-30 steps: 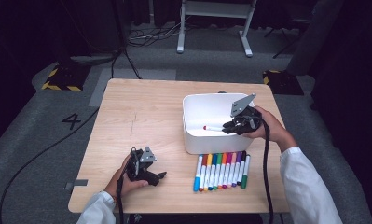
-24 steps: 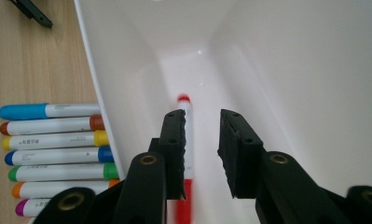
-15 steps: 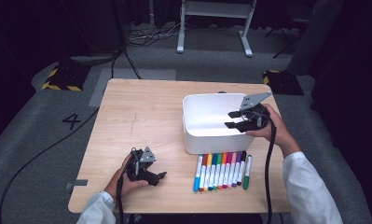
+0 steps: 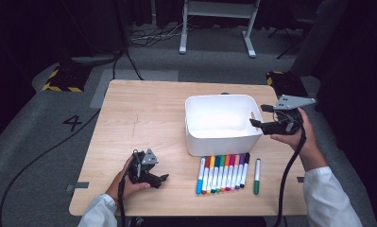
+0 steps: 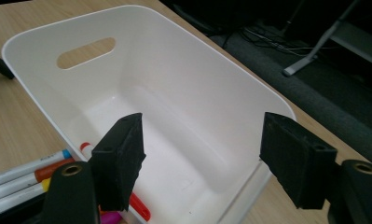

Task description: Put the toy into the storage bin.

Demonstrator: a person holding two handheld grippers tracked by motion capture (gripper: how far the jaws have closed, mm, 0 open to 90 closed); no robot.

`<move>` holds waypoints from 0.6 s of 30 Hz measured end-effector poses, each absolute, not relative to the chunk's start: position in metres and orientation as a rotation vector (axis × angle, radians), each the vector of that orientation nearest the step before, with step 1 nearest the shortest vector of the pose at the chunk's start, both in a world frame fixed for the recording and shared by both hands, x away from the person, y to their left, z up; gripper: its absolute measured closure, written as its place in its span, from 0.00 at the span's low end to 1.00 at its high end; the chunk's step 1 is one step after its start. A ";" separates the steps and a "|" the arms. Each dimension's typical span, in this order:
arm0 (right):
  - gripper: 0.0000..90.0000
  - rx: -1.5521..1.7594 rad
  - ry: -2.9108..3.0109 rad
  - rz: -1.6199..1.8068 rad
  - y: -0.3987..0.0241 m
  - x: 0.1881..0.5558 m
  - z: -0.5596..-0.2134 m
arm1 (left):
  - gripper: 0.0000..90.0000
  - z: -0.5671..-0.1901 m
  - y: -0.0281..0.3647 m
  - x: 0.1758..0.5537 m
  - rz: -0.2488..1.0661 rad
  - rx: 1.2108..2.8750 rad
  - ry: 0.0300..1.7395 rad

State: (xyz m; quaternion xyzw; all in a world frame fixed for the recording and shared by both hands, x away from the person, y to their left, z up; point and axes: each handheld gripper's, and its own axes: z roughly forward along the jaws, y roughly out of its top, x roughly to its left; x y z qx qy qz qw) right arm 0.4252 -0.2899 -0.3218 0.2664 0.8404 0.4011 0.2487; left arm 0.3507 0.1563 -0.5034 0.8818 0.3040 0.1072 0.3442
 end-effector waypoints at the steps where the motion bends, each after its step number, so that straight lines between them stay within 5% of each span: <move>1: 0.34 0.744 2.274 1.087 -0.294 0.421 -0.322 | 0.12 -0.503 0.156 0.351 0.278 2.291 0.790; 18: 0.33 1.090 2.295 1.044 -0.373 0.335 -0.441 | 0.12 -0.503 0.156 0.351 0.279 2.290 0.790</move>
